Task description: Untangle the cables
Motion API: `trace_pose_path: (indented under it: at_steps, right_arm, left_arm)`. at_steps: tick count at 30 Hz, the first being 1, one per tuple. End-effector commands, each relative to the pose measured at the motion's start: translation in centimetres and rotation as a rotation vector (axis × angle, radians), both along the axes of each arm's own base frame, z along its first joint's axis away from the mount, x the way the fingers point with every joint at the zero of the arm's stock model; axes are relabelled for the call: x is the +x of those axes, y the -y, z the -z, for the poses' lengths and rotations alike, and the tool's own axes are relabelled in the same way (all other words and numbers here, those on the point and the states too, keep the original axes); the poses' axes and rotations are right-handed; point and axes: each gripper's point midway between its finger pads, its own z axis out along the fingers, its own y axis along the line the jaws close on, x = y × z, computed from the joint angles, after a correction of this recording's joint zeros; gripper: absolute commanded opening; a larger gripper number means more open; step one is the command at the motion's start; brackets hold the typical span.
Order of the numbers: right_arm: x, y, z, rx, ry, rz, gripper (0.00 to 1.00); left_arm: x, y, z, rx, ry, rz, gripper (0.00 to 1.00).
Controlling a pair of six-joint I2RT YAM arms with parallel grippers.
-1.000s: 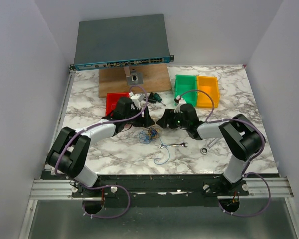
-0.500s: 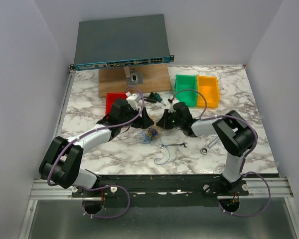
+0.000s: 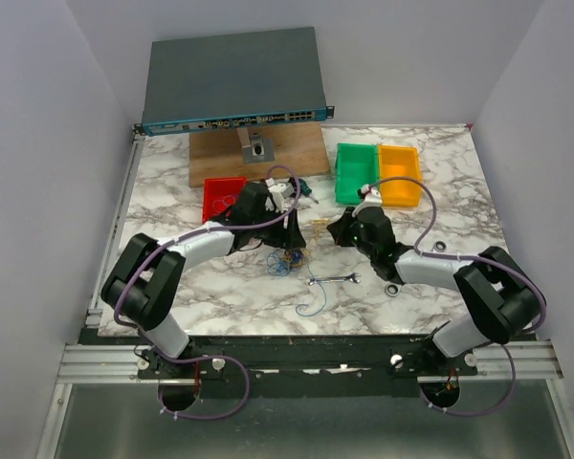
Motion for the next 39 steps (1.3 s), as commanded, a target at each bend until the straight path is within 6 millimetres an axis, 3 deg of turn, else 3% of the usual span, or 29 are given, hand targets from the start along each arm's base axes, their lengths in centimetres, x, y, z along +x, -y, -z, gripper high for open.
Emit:
trace_pose_path:
  at_steps: [1,4,6,7,13,22,26,32,34,35,37,39]
  right_arm:
    - [0.9,3.1,-1.3,-0.019,0.067,0.179,0.01]
    - [0.8,6.6,-2.0,-0.034,0.086,0.357,0.01]
    - [0.5,9.7,-2.6,-0.039,0.107,0.515,0.01]
    - [0.2,11.5,-2.7,-0.057,0.12,0.603,0.01]
    - [-2.6,17.8,-4.0,-0.005,0.182,0.923,0.01]
    - [-5.4,22.7,-5.4,0.021,0.277,1.152,0.01]
    - [-6.1,23.3,-5.3,0.025,0.275,1.175,0.01]
    - [-6.6,23.9,-5.7,0.035,0.287,1.202,0.01]
    - [-6.5,23.5,-5.7,0.043,0.274,1.176,0.01]
    - [-6.2,23.0,-5.7,0.045,0.262,1.15,0.01]
    - [-5.6,21.9,-5.6,0.031,0.247,1.083,0.01]
    - [-5.1,21.2,-5.6,0.027,0.236,1.047,0.01]
  left_arm:
    - [-1.6,0.8,1.4,0.028,-0.09,0.081,0.49]
    - [-2.1,1.6,1.6,0.008,-0.144,0.129,0.25]
    - [-2.1,1.5,1.6,0.003,-0.139,0.125,0.03]
    - [-2.0,1.4,1.4,0.006,-0.122,0.113,0.0]
    - [-0.3,-1.7,-1.0,0.056,0.056,-0.054,0.0]
    - [1.5,-9.4,-4.0,0.041,0.233,-0.415,0.0]
    - [1.1,-10.8,-5.8,-0.004,0.312,-0.476,0.0]
    - [1.3,-13.3,-6.2,0.039,0.343,-0.604,0.0]
    - [1.0,-12.4,-6.6,0.015,0.364,-0.547,0.0]
    - [0.7,-11.0,-7.2,-0.027,0.387,-0.463,0.04]
    - [-0.1,-8.5,-7.5,-0.099,0.384,-0.327,0.41]
    - [-0.2,-6.8,-6.7,-0.098,0.345,-0.259,0.7]
